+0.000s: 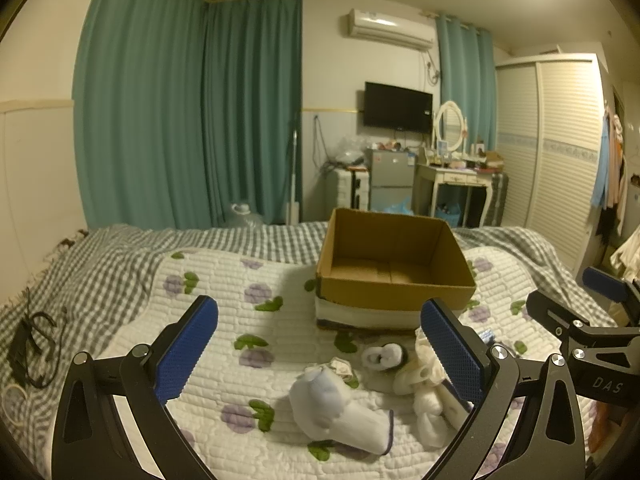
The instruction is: Organize soft objects
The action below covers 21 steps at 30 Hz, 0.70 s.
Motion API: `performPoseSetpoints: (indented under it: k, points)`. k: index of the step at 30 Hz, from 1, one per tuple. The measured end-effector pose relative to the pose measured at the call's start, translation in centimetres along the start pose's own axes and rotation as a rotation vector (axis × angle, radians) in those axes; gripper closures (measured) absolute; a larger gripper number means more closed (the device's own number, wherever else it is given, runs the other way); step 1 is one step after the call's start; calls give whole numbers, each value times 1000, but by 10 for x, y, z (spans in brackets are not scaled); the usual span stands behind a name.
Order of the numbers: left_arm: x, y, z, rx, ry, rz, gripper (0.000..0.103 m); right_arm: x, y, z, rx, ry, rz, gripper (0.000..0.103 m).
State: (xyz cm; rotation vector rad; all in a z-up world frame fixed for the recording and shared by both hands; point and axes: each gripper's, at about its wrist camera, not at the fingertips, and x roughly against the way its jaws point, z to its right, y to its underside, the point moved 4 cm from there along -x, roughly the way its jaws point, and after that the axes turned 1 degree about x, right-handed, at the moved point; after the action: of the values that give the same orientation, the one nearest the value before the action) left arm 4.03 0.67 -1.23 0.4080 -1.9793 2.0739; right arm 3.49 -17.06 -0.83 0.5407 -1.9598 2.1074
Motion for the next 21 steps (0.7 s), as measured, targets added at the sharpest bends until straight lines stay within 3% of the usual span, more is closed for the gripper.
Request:
performPoseSetpoints:
  k: [21]
  points:
    - [0,0,1,-2,0,1,0,0,2,0,3,-1,-5,0]
